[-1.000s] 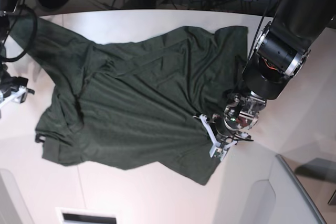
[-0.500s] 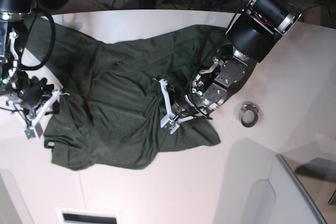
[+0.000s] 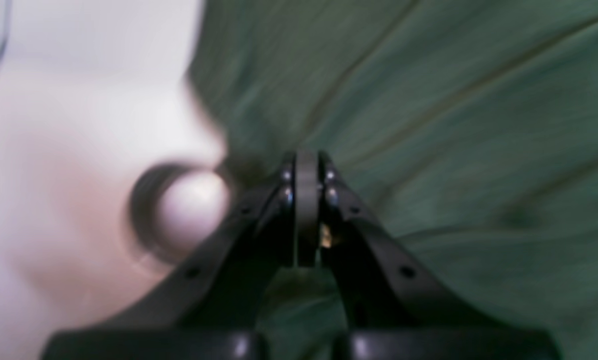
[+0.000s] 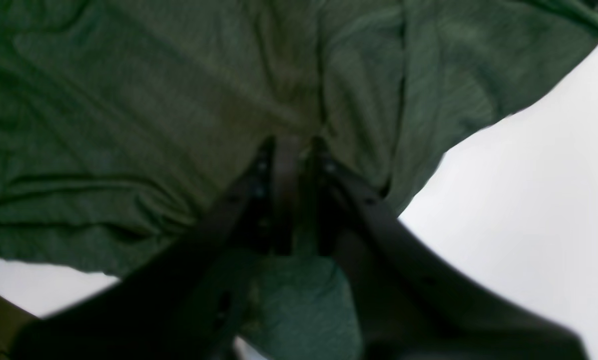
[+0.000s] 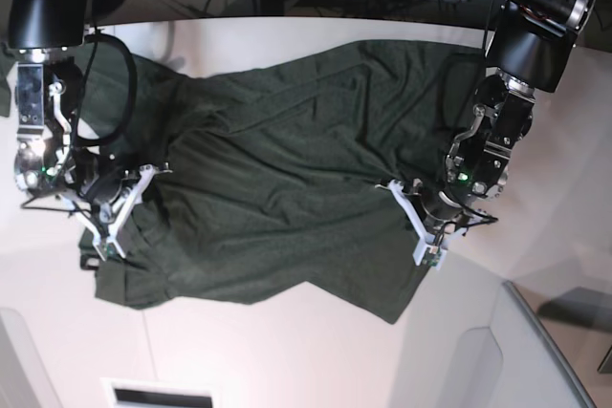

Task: Layout the t-shirt on the table in an organized manner, then fold the t-shirt properly
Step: 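Drag the held fabric with the left gripper across the shirt toward the right gripper, then hold the shirt with both grippers and pull the right gripper away from the left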

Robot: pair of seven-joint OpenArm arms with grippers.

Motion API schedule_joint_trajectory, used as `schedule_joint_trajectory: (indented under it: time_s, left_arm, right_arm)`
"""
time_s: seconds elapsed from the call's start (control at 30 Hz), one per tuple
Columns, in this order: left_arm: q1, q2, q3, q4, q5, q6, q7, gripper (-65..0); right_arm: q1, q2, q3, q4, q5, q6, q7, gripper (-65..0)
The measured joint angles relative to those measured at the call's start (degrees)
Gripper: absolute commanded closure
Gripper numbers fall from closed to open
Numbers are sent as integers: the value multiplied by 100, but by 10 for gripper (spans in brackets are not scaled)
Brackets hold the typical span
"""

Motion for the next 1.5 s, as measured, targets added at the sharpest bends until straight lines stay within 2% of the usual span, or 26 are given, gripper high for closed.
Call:
schedule_joint_trajectory:
  time_s: [0.07, 0.17, 0.3, 0.37, 0.43, 0.57, 0.63, 0.73, 0.93, 1.03, 1.07, 1.2, 1.37, 1.5]
  left_arm:
    - [118, -2, 7, 236, -39, -50, 2, 0]
    - [236, -74, 0, 444, -17, 24, 68, 0]
    - [428, -74, 44, 1143, -26, 55, 28, 0]
    - [660, 17, 37, 1388, -28, 13, 323, 0]
    - [935, 162, 70, 1403, -11, 17, 730, 0]
    - [1384, 190, 48, 1340, -20, -11, 763, 0]
    - [1436, 160, 0, 1244, -9, 17, 708, 0]
    - [1502, 48, -9, 1058, 31, 17, 691, 0]
    - [1572, 20, -11, 986, 22, 31, 581, 0]
    - [1622, 20, -15, 988, 24, 33, 509, 0]
    - [1620, 22, -15, 988, 26, 35, 511, 0]
    - [1622, 20, -15, 988, 26, 35, 514, 0]
    - [1617, 22, -15, 859, 17, 15, 422, 0]
    - [1609, 22, -28, 767, -22, 13, 315, 0]
  right_arm:
    - [-254, 4, -4, 197, -76, -337, -63, -224]
    - [-376, -7, -42, 487, -55, -459, -131, -272]
    - [-55, -9, -59, 507, -7, -562, 37, -278]
    - [197, 55, -216, 138, -52, -713, 291, -279]
    - [514, 238, -721, -444, -61, -846, 472, -279]
    - [1117, 326, -1945, -1443, 31, -1244, 994, -279]
    - [1296, 249, -2269, -1836, 17, -1674, 1235, -279]
    - [1587, 267, -2535, -2358, 9, -1961, 1362, -279]
    - [1740, 90, -2625, -2778, 31, -2000, 1482, -272]
    - [1714, 90, -2677, -2800, 44, -2446, 1591, -267]
    - [1714, 129, -2677, -2806, 4, -2498, 1591, -245]
    - [1794, 164, -2629, -3128, 0, -2514, 1635, -41]
    - [1873, 173, -2632, -3436, 13, -2503, 1657, -23]
    - [1711, 505, -2625, -2999, -2, -2562, 1639, 0]
